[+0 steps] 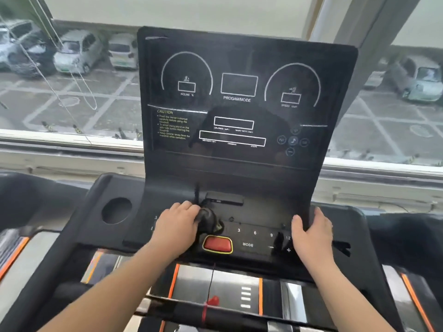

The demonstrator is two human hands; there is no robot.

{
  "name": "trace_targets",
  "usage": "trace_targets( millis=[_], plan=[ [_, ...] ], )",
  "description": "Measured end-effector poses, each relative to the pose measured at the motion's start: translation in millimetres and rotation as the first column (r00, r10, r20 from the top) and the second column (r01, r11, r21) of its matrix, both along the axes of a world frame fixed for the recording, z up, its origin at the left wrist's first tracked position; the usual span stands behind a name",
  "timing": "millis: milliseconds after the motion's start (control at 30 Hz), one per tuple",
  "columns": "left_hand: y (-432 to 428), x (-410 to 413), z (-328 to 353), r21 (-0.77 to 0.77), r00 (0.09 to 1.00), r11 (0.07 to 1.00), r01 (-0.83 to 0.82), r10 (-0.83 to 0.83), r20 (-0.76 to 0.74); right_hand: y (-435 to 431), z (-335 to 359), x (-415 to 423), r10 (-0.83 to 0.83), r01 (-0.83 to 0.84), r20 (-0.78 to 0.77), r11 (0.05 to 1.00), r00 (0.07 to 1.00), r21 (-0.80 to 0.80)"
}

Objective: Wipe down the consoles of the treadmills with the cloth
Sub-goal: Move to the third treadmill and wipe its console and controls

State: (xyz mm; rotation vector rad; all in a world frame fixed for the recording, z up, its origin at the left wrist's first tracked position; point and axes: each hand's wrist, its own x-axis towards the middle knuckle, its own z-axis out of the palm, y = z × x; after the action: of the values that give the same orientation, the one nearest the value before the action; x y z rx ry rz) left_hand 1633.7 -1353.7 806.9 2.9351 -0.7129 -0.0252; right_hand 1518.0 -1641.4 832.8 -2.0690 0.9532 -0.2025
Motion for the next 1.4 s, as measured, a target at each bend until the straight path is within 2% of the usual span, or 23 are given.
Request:
trace_targets(
  millis=[100,233,333,467,533,700,767,867,933,1067,1167,1233,1300,1400],
  plan=[
    [-20,-3,7,0.097,0.998,0.993,-0.068,0.069,-0.005,-14,-2,-6,0.017,-0.024,0.048,0.987,0.999,0.158],
    [-63,-27,16,0.174,0.999,0.985,0.011,-0.004,-0.037,-25,-9,-15,0.086,-0.085,-0.001,0.987,0.996,0.133],
    [-109,-39,21,0.148,0.997,0.986,0.077,-0.072,-0.043,-35,-10,-20,0.101,-0.1,0.001,0.984,0.995,0.15],
    [-175,-67,16,0.076,0.962,0.959,0.271,-0.268,-0.047,-50,-16,-26,0.095,-0.1,0.043,0.982,0.995,0.161],
    [-186,-70,10,0.053,0.948,0.947,0.318,-0.316,-0.037,-54,-20,-30,0.123,-0.129,0.045,0.978,0.991,0.163],
    [-174,-69,-5,-0.06,0.993,0.991,0.116,-0.115,0.023,-61,-24,-33,0.129,-0.143,0.078,0.965,0.989,0.221],
    [-180,-82,-14,-0.052,0.975,0.976,0.212,-0.207,0.082,-65,-24,-30,0.143,-0.155,0.069,0.961,0.987,0.231],
    [-191,-88,-28,-0.053,0.874,0.879,0.474,-0.462,0.15,-76,-25,-28,0.155,-0.167,0.065,0.951,0.986,0.26],
    [-196,-68,-26,-0.042,0.856,0.866,0.497,-0.483,0.183,-81,-24,-29,0.153,-0.163,0.063,0.964,0.986,0.208],
    [-217,-37,-14,-0.058,0.932,0.948,0.314,-0.296,0.209,-87,-28,-38,0.243,-0.245,-0.057,0.969,0.968,-0.03],
    [-230,-47,-18,-0.176,0.961,0.955,0.238,-0.206,0.183,-97,-32,-42,0.283,-0.292,-0.139,0.955,0.949,-0.048],
    [-229,-62,-26,-0.216,0.952,0.931,0.294,-0.265,0.153,-104,-28,-43,0.268,-0.278,-0.159,0.96,0.95,-0.041],
    [-222,-70,-29,-0.214,0.9,0.874,0.436,-0.419,0.122,-110,-23,-43,0.26,-0.271,-0.182,0.962,0.948,-0.037],
    [-217,-46,-24,-0.127,0.81,0.801,0.585,-0.568,0.147,-116,-22,-45,0.275,-0.282,-0.175,0.959,0.945,-0.015]
  ],
)
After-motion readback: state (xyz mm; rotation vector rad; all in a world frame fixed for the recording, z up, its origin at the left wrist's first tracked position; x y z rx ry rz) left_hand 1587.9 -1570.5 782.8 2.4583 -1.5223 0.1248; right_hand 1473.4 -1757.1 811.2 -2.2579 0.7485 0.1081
